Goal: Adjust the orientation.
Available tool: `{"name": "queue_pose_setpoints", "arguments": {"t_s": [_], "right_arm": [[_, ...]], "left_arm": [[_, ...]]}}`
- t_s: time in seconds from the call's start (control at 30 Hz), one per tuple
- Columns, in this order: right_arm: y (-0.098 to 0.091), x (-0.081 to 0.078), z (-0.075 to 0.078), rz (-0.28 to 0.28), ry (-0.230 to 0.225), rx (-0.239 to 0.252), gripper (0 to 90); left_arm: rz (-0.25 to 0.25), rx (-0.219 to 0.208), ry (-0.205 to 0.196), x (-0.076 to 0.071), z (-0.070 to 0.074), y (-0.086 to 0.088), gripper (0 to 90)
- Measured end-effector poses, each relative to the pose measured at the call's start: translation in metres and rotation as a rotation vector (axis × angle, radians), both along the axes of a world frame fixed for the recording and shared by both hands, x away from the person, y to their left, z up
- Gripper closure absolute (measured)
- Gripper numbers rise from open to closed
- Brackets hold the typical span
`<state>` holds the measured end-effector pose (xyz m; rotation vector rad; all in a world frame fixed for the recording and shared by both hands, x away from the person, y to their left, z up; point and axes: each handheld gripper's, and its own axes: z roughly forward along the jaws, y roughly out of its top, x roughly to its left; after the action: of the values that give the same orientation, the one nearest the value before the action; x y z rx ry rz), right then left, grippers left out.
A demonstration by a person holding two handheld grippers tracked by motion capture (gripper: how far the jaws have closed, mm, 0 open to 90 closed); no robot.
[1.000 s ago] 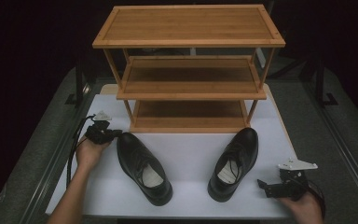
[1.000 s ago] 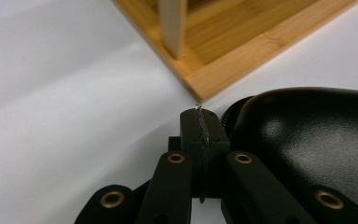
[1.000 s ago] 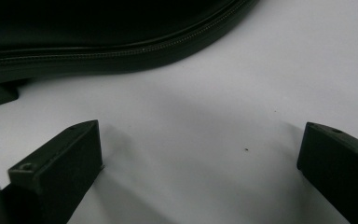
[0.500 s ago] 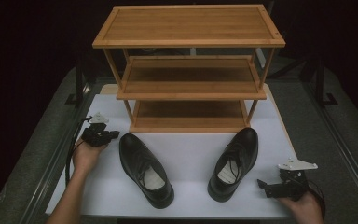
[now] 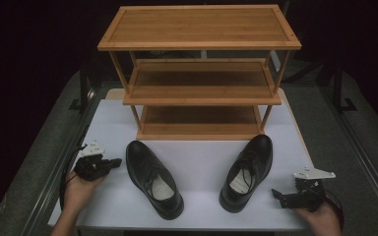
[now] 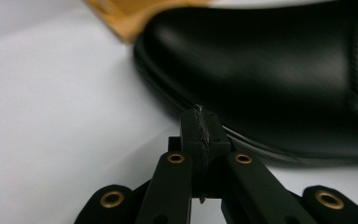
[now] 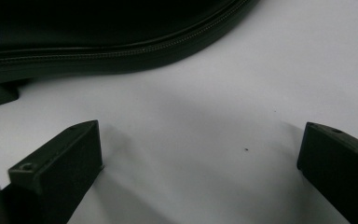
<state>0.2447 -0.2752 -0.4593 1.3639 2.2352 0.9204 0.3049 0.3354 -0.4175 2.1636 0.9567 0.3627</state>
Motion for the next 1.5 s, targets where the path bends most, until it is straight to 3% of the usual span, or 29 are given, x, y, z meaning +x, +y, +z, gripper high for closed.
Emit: {"name": "queue_pose_setpoints", "arguments": {"t_s": [0.27,0.47,0.63,0.8,1.2,1.5], "right_arm": [[0.000,0.000,0.000,0.000,0.001,-0.001,0.0],[0.000,0.000,0.000,-0.001,0.002,0.000,0.0],[0.000,0.000,0.000,0.000,0.002,0.000,0.0],[0.000,0.000,0.000,-0.001,0.003,-0.002,0.0],[0.000,0.000,0.000,0.000,0.000,-0.001,0.0],[0.000,0.000,0.000,0.000,0.000,0.000,0.0]], "left_arm": [[-0.056,0.027,0.022,-0.021,-0.008,-0.011,90.0],[-0.087,0.060,0.036,-0.019,-0.015,-0.021,90.0],[-0.089,0.052,0.038,-0.018,-0.015,-0.021,90.0],[-0.091,0.044,0.040,-0.014,-0.016,-0.022,90.0],[-0.120,0.094,0.021,0.004,-0.013,-0.050,90.0],[-0.151,0.091,0.024,0.016,-0.011,-0.069,90.0]]}}
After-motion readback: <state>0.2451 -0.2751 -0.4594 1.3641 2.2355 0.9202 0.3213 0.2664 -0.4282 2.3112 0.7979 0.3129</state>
